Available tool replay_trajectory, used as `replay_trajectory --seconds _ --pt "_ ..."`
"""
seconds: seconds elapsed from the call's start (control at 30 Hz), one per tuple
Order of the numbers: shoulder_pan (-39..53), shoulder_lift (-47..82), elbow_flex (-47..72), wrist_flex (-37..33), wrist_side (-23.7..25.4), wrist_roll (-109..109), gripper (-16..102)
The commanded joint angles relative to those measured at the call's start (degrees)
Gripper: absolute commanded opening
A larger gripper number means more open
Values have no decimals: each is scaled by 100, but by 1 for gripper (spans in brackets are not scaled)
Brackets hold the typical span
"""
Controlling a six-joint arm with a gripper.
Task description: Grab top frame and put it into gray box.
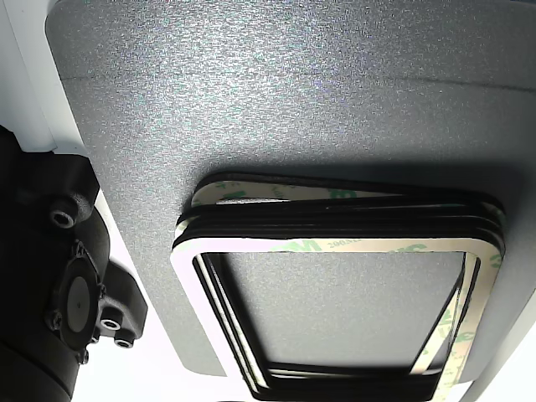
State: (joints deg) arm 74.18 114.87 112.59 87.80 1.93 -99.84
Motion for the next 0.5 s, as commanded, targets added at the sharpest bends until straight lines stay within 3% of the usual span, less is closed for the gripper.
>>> replay_trajectory --seconds 0.0,0.2,0.27,0.47 --pt "255 -167 -149 -35 70 290 100" --pt "439 -729 -483 26 70 1028 89" --pt "589 -923 -606 18 132 1099 93" --pt "967 -1433 -1002 35 167 589 93"
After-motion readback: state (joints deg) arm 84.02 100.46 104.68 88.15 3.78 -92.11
